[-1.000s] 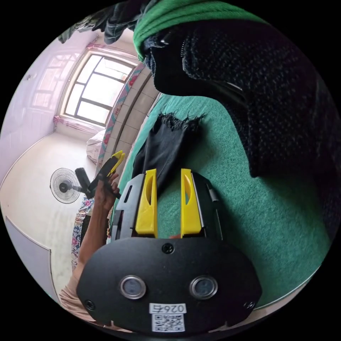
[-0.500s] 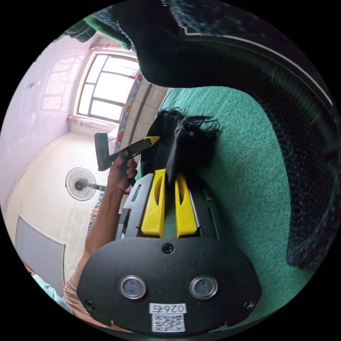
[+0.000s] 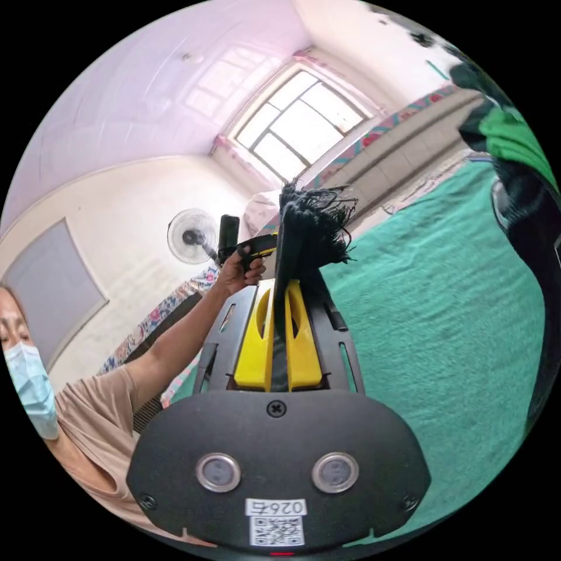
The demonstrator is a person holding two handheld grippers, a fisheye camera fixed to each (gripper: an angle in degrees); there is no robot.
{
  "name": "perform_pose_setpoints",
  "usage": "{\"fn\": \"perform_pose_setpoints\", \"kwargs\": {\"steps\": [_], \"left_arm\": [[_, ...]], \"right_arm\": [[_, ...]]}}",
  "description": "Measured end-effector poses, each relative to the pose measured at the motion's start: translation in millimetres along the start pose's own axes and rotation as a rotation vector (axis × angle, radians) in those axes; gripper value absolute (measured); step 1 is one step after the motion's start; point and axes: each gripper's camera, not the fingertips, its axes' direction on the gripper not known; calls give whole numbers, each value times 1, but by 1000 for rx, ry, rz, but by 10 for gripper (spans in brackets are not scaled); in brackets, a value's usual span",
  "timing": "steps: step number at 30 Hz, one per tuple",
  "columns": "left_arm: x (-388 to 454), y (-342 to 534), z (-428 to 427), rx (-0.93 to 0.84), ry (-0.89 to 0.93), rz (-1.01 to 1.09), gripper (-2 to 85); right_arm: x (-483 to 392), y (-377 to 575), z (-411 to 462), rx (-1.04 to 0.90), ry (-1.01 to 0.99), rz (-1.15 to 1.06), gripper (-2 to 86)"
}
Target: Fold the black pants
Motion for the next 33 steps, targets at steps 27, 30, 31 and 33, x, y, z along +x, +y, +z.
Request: {"fn": "perform_pose_setpoints", "kwargs": {"steps": [27,30,31,33], "left_arm": [[5,319,-129,152,-333,-368,-9],[-23,307,-70,-190,-472,-463,-8],[-26,310,-80,-117,-426,-539,-8],[-26,316,-93,-27,-378,-602,-8]], "right_arm": [[85,735,693,-751,233,-297,-6],[136,783,747,-859,266,-326,-7],[150,791,758,-869,265,-337,-7],[170,796,766,-876,274,-348,-5]]}}
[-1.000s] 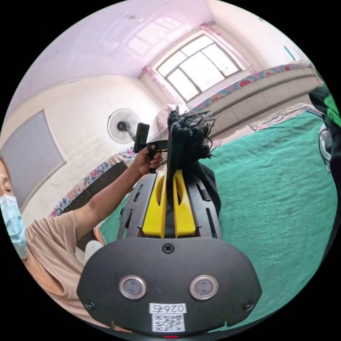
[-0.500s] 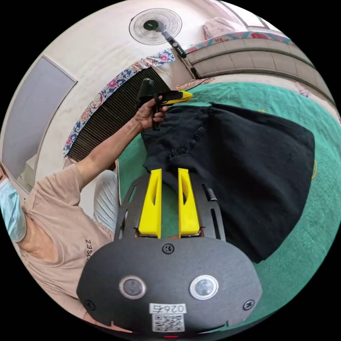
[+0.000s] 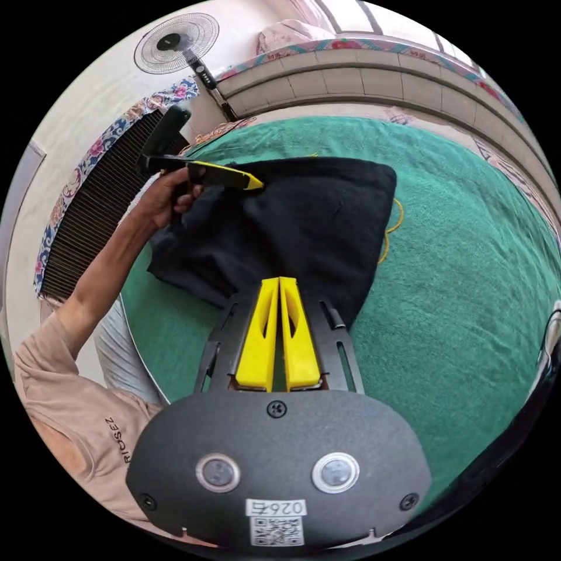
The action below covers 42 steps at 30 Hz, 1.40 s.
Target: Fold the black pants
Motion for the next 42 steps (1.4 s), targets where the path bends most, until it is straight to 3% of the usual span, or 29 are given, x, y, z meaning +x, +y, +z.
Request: {"fn": "perform_pose_setpoints", "kwargs": {"steps": [4,7,14,18,24,28,33,38,42], "left_arm": [[33,8,-25,167,-20,2,3],[68,-12,-19,185,-21,5,75],[131,-79,54,-8,-48,46,156],[155,-107,100,-175,-97,37,198],[202,-126,126,-316,-217,137,255],[231,-135,149,-428,-486,187,201],[233,-136,141,-433,-572,231,108],[173,-129,102,-343,-292,52,76],[137,-112,88,-271,-138,-50,72]], "right_arm": [[79,32,-14,180,83,121,26],[160,60,-9,278,0,247,75],[248,53,119,146,-246,293,92],[244,41,152,135,-167,251,54],[198,36,151,281,-84,109,30],[144,31,168,343,-16,2,25],[142,30,177,343,42,-2,28],[168,29,182,353,-71,63,159],[150,8,242,293,-70,45,126]]}}
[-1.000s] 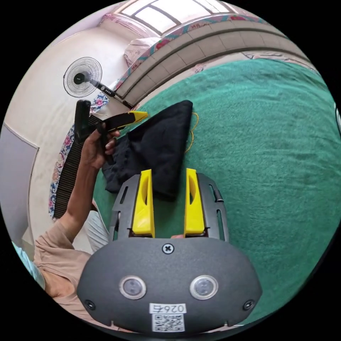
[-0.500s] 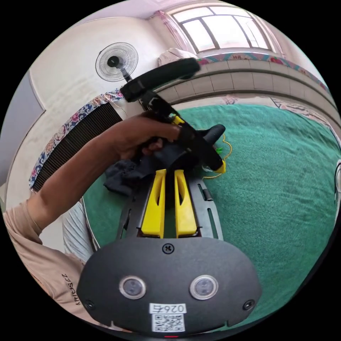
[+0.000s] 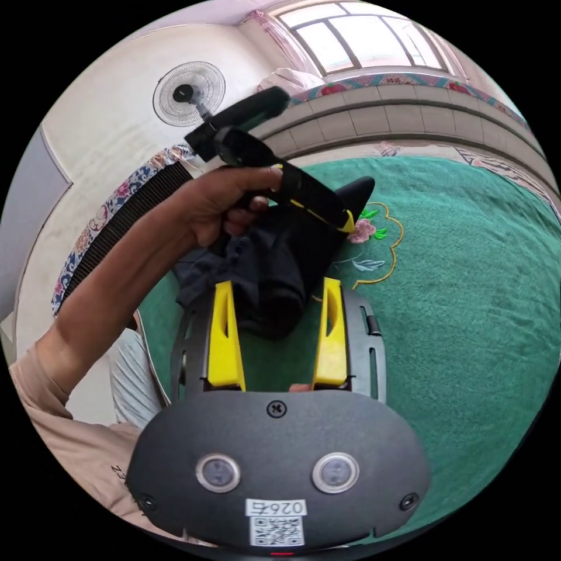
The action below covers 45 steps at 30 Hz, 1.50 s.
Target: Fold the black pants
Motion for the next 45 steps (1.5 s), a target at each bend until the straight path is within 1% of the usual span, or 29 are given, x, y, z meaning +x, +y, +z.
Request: {"fn": "perform_pose_setpoints", "kwargs": {"steps": [1,2,3,4,7,8,9,11,12,14,17,19,20,22,23,24,25,26,28,29,30,32,33,35,37,40,42,44,45], "left_arm": [[-4,4,-2,7,9,-8,69],[-5,5,-4,8,10,-11,67],[-7,8,-8,11,18,-13,65],[-7,11,-14,22,28,-12,63],[1,15,-35,38,92,21,58],[5,16,-40,47,104,33,58],[16,17,-50,72,131,61,57],[37,20,-65,112,182,116,56],[52,22,-74,135,223,162,56],[71,28,-88,160,280,238,56],[84,46,-109,183,322,339,55],[67,67,-125,201,322,355,53],[59,74,-130,209,325,351,52],[11,105,-152,247,348,310,51],[-3,114,-158,255,351,298,50],[-35,133,-169,267,355,268,50],[-68,153,-178,273,345,229,50],[-85,164,-182,271,331,208,49],[-152,205,-186,231,239,113,48],[-168,214,-185,214,214,85,48],[-201,231,-180,181,167,29,48],[-246,251,-167,134,114,-60,48],[-270,261,-155,117,101,-105,48],[-297,272,-140,147,193,-133,49],[-319,287,-132,220,330,-160,51],[-332,311,-138,265,445,-144,55],[-333,330,-152,295,469,-133,54],[-325,355,-177,347,429,-122,49],[-312,375,-199,409,346,-122,43]], "right_arm": [[-4,-1,21,-44,25,-6,79],[-6,-1,35,-87,112,-29,27],[-7,-1,38,-112,162,-47,21],[-4,-1,33,-138,164,-61,8],[10,2,-14,-86,39,-1,0],[8,4,-39,-71,36,3,-1],[5,6,-53,-61,47,1,-1],[-12,19,-118,-22,121,-26,-3],[-17,24,-134,-13,140,-32,-3],[-39,52,-198,45,201,-55,-4],[-72,88,-243,127,203,-67,-4],[-97,97,-242,144,193,-91,-2],[-116,99,-231,157,178,-120,1],[-146,97,-205,183,135,-172,15],[-166,93,-183,198,76,-216,23],[-174,90,-171,199,42,-235,27],[-188,83,-148,195,-38,-265,31],[-197,75,-121,177,-123,-287,32],[-202,61,-76,136,-215,-297,28],[-201,54,-41,99,-218,-277,21],[-199,50,-22,81,-202,-264,18],[-188,43,71,-44,-101,-233,3],[-184,44,99,-94,-79,-227,-2],[-169,63,212,-322,2,-222,-7],[-161,85,273,-419,57,-218,-8],[-161,98,297,-433,66,-209,-9],[-165,103,298,-432,79,-226,-9],[-169,115,294,-415,98,-237,-9],[-170,118,291,-406,101,-237,-9]]}}
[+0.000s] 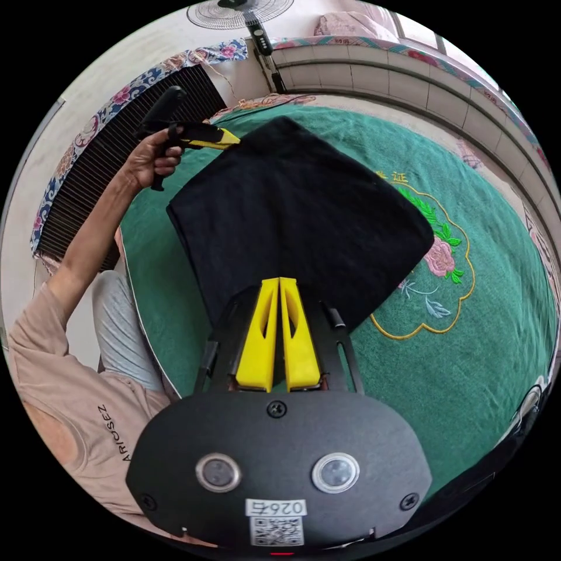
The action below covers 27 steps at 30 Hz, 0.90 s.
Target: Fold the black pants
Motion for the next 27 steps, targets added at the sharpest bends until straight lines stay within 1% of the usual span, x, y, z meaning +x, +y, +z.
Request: {"fn": "perform_pose_setpoints", "kwargs": {"steps": [1,2,4,5,6,7,8,10,11,12,13,14,16,18,21,24,25,26,27], "left_arm": [[25,16,-23,92,-103,33,17],[39,26,-33,154,-169,44,4],[107,73,-56,423,-434,133,-6],[124,84,-54,467,-484,176,-7],[154,100,-42,504,-561,275,-8],[176,108,-21,457,-609,366,-9],[184,109,-8,407,-622,397,-9],[195,106,50,136,-632,421,-10],[194,106,66,57,-629,416,-10],[191,110,91,-25,-673,391,-10],[200,128,92,78,-716,425,-10],[204,135,92,107,-739,449,-10],[219,145,99,87,-815,501,-10],[227,143,102,41,-846,512,-10],[229,145,100,57,-842,462,-10],[230,147,92,26,-841,477,-9],[231,148,84,28,-837,482,-8],[231,149,78,48,-836,481,-7],[230,151,61,109,-840,472,-6]], "right_arm": [[-4,8,-6,35,15,1,-9],[-9,16,-15,74,43,-3,-9],[-19,25,-25,112,105,-18,-9],[-26,28,-25,111,152,-36,-9],[-29,28,-22,97,170,-49,-9],[-34,26,-9,42,193,-73,-9],[-37,22,14,-45,199,-91,-9],[-40,19,50,-148,220,-107,-9],[-48,24,51,-131,263,-143,-9],[-53,27,49,-127,284,-160,-9],[-60,29,47,-137,323,-186,-9],[-67,32,42,-138,363,-209,-9],[-76,41,33,-117,423,-239,-9],[-81,48,21,-90,481,-252,-9],[-75,40,-15,-99,510,-256,-9],[-30,25,-80,-84,396,-173,-9],[-3,19,-111,-73,320,-124,-9],[24,14,-142,-63,244,-84,-9],[37,12,-157,-59,209,-68,-9]]}}
